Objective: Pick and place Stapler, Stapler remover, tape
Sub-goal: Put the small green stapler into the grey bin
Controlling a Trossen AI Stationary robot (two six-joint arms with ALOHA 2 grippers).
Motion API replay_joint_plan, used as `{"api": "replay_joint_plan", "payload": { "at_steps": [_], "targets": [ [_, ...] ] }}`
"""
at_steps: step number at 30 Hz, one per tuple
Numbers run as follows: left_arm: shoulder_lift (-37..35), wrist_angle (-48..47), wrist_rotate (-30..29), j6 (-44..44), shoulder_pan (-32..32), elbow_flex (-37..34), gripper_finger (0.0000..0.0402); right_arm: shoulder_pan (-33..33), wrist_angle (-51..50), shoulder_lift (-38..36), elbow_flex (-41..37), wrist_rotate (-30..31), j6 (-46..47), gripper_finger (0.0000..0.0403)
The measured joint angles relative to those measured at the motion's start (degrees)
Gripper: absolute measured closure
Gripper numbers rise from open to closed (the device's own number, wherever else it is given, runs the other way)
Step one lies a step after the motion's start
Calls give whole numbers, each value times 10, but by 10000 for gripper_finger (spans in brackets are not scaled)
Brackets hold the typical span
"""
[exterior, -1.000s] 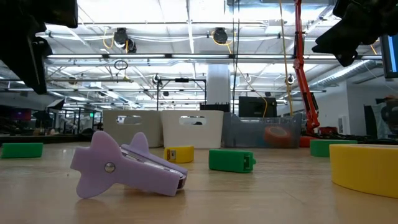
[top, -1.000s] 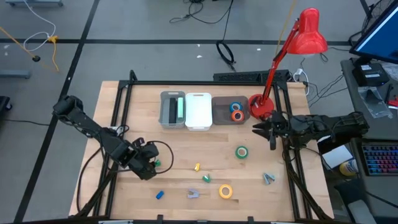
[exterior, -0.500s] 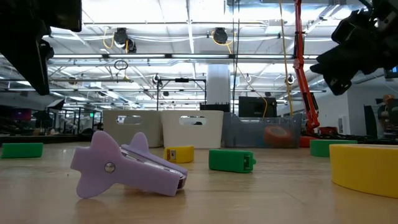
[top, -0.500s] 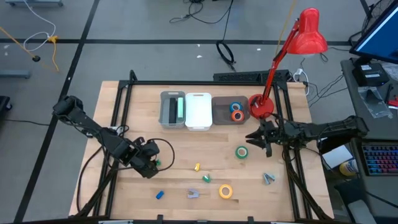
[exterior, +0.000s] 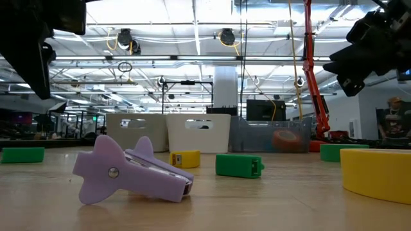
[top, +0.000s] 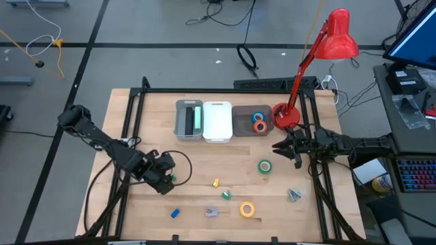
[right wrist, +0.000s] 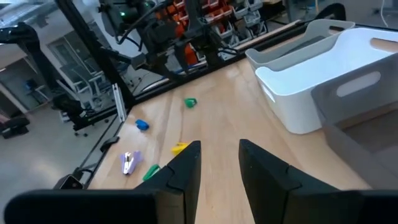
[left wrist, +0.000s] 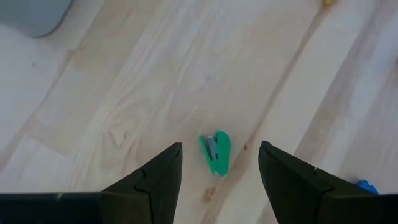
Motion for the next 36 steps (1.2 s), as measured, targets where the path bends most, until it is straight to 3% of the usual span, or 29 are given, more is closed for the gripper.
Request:
{"api": "replay_joint_plan", "payload": {
  "at_steps": [11, 36],
  "targets": [
    [49, 3, 56, 13, 24, 0, 190, -5, -27, 0, 0, 0, 3, 303],
    [130, 26, 72, -1, 15, 0, 190, -5, -33, 0, 0, 0, 4, 303]
  ]
}}
